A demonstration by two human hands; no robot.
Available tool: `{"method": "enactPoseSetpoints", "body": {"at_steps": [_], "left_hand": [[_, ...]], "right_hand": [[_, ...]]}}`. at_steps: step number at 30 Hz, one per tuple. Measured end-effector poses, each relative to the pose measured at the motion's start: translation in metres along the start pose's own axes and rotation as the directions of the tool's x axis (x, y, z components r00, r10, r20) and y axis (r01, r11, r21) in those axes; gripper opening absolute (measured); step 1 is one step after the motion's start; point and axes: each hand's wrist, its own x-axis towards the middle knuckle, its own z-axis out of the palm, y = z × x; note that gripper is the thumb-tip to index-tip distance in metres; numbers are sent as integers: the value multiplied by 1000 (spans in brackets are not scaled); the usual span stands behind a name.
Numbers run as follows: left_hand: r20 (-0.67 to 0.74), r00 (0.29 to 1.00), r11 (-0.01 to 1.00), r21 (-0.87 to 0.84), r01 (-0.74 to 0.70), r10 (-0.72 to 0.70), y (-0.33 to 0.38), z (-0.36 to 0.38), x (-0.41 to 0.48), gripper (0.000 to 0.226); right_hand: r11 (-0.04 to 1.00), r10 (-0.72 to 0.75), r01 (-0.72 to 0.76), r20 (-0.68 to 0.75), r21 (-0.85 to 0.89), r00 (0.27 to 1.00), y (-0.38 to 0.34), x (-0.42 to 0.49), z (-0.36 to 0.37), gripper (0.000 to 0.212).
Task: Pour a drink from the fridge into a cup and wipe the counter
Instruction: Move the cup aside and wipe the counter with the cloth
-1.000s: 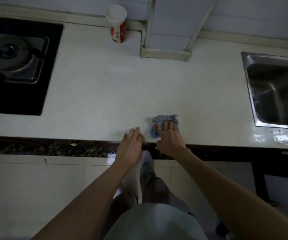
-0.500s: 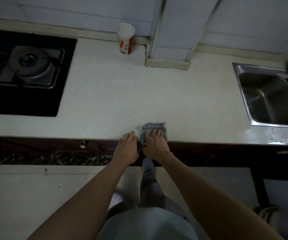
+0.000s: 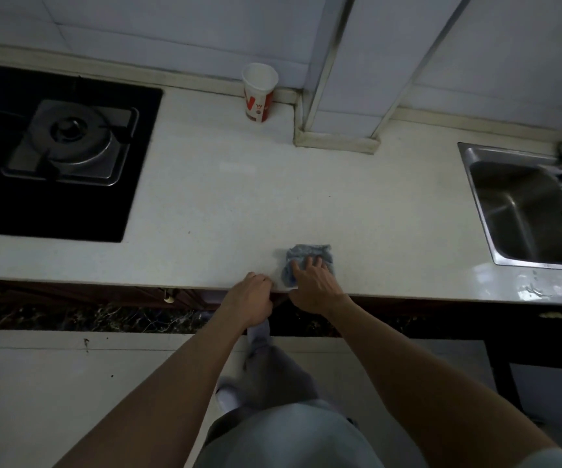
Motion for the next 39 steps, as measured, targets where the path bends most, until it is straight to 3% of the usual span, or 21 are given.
{"method": "enactPoseSetpoints", "body": {"at_steps": [7,11,16,21,27,35,39], "left_hand": [[-90,996,1000,3,-5,6,-25,-27,28,26],[-135,990,1000,-4,-29,28,-42,-49,53,39],[-138,988,997,35,69,-64,-57,-81,83,56],[-118,989,991,89,98,-88,-67,-91,94,55],[-120,987,992,60,112,-104,-72,-85,93,59],[-36,993,987,106,117,-114,-70,-85,90,59],[-54,998,965,260,31,-17,-60,-79,78,54]], "right_hand": [[999,37,-37,-3,-9,999,8,75,-51,69],[999,40,-40,-18,21,999,19,123,-84,69],[1000,-10,12,-74,27,997,32,179,-121,58],[999,-5,9,-120,31,993,37,217,-156,58],[1000,-8,6,-159,-13,987,44,235,-165,81],[1000,-3,1,-192,-12,981,44,233,-161,76],[998,35,-24,-225,50,974,35,220,-148,72]]}}
